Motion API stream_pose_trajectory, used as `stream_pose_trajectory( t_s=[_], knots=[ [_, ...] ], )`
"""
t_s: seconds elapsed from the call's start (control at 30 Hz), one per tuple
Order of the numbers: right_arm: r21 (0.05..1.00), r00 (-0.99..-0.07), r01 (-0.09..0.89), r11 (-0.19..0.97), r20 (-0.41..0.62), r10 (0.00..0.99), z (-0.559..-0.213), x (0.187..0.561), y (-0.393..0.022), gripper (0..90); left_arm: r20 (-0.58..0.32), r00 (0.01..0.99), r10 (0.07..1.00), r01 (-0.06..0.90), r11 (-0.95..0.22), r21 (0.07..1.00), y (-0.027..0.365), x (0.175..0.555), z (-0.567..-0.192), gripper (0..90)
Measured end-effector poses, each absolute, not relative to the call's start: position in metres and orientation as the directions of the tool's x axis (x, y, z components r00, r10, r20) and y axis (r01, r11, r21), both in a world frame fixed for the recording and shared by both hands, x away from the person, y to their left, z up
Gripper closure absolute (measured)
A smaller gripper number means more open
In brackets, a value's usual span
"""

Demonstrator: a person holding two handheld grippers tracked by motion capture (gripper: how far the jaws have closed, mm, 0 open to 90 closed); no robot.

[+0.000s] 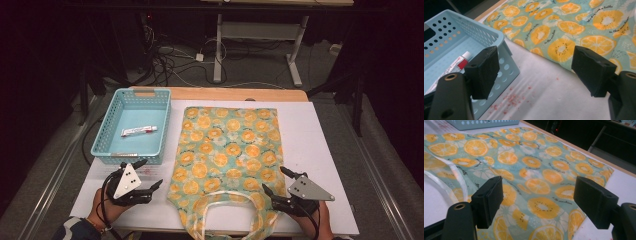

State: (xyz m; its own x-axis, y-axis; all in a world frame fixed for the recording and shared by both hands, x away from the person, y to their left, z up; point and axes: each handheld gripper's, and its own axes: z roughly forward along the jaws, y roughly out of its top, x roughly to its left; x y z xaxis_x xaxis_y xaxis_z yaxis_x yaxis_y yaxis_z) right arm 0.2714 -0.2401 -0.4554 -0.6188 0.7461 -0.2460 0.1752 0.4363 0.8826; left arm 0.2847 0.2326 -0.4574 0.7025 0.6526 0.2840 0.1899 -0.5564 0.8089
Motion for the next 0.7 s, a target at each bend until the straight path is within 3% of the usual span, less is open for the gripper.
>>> stream_pose_trajectory(
  t_s=[0.7],
  knots=[
    [0.864, -0.585, 0.211, 0.458, -0.263, 0.767, -0.444, 0.301, -0.245, 33.2, 0.308, 0.682, 0.664, 0.206, -0.578, 0.789, 0.242, 0.277, -0.460, 21.9]
  ],
)
